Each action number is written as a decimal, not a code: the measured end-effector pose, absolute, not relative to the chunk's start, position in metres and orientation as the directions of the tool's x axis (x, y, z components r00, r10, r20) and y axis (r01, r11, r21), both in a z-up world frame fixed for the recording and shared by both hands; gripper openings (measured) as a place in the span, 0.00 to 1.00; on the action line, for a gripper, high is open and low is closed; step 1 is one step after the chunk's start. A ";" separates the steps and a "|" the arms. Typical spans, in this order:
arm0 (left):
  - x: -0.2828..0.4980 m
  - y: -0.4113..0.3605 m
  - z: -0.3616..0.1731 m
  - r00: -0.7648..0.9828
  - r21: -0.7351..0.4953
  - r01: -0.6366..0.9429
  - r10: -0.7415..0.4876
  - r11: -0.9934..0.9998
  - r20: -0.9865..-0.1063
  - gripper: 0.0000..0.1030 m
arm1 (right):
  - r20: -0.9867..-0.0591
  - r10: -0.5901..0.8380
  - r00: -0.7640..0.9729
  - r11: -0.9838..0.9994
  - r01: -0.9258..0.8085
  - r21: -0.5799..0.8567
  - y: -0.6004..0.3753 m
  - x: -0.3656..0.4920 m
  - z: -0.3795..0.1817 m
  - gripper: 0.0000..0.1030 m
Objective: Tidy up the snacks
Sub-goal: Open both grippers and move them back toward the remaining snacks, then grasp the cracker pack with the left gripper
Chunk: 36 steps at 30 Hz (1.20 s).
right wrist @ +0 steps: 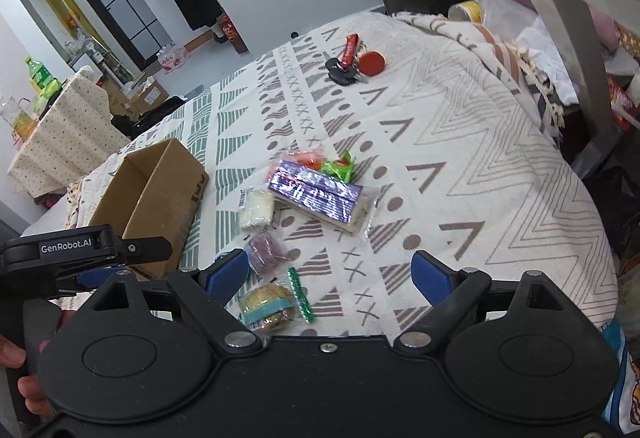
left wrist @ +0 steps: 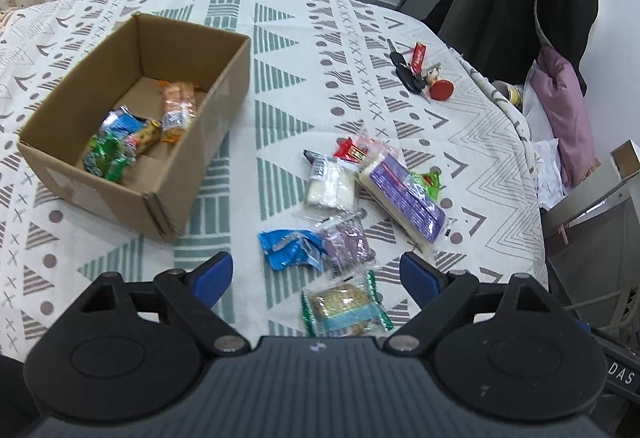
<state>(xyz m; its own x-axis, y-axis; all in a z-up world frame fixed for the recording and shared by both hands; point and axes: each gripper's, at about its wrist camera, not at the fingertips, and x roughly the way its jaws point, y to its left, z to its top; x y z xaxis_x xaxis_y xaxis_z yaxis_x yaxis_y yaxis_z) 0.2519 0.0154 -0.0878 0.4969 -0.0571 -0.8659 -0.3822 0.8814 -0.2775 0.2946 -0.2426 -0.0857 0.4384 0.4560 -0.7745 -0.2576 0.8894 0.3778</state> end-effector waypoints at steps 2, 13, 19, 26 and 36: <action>0.255 0.010 -0.093 0.490 -0.280 -0.387 -0.061 0.879 -0.869 0.87 | -0.776 0.460 0.432 0.887 -0.257 0.383 -0.247 0.297 -0.090 0.85; 0.262 -0.012 -0.145 0.404 -0.253 -0.467 -0.049 0.847 -0.913 0.87 | -0.787 0.472 0.397 0.878 -0.290 0.381 -0.251 0.307 -0.113 0.85; 0.268 -0.027 -0.169 0.362 -0.245 -0.484 -0.063 0.840 -0.930 0.87 | -0.789 0.482 0.381 0.870 -0.311 0.382 -0.250 0.311 -0.122 0.85; 0.273 -0.044 -0.190 0.327 -0.186 -0.490 -0.018 0.852 -0.945 0.85 | -0.796 0.480 0.369 0.869 -0.327 0.373 -0.251 0.315 -0.133 0.85; 0.270 -0.034 -0.192 0.319 -0.167 -0.524 0.011 0.835 -0.948 0.42 | -0.792 0.505 0.343 0.847 -0.373 0.379 -0.235 0.327 -0.145 0.85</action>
